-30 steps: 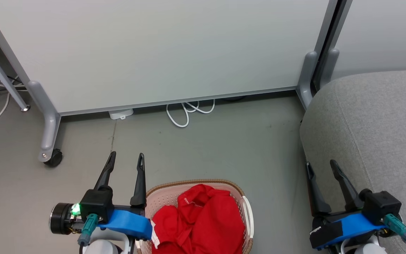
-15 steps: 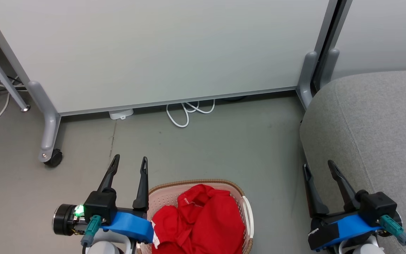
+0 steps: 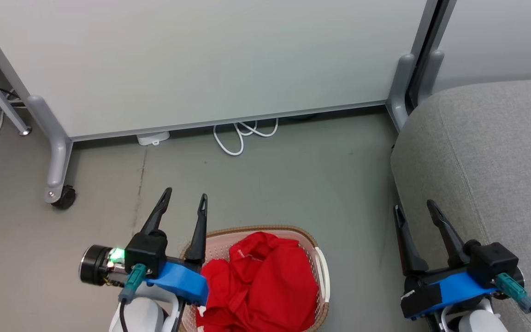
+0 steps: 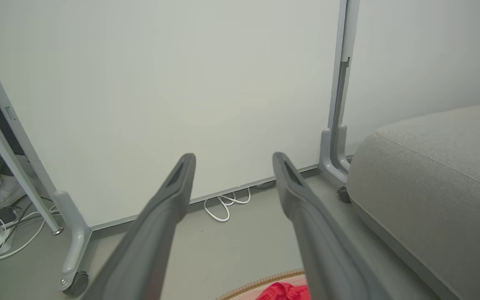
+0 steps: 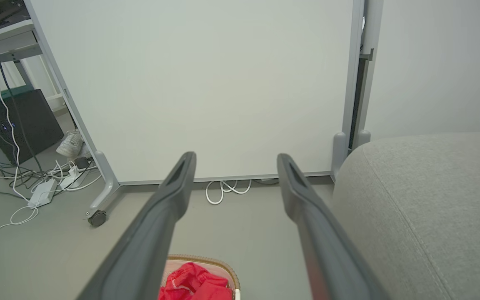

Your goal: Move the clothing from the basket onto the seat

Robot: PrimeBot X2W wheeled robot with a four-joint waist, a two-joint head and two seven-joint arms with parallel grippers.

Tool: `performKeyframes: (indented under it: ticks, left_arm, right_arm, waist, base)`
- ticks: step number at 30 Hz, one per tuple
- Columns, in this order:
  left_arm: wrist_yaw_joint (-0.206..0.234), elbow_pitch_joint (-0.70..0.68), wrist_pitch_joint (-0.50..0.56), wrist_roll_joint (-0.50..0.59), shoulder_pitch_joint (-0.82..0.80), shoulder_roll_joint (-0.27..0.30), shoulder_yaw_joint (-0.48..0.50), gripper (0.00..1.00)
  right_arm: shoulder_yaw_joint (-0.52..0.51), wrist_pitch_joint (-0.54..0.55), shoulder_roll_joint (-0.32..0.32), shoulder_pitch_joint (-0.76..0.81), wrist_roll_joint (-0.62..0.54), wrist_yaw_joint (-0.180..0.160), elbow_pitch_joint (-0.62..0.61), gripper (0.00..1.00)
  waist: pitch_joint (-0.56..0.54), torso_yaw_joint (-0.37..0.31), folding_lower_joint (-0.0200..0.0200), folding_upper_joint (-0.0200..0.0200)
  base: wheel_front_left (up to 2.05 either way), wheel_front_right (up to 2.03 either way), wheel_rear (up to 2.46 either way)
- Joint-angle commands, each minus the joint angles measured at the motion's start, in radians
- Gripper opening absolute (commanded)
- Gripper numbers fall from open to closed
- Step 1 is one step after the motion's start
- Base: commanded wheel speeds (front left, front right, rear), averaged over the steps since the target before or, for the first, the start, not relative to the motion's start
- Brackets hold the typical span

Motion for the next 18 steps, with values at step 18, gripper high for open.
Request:
performKeyframes:
  ticks: [18]
  left_arm:
    - [-0.05,0.303,-0.003,0.08,-0.341,0.136,-0.217,1.0]
  right_arm:
    - [0.02,-0.003,-0.005,-0.152,0.017,0.0,-0.042,1.0]
  waist:
    - [0.303,-0.122,0.0,-0.0001]
  base:
    - [0.0,0.0,0.0]
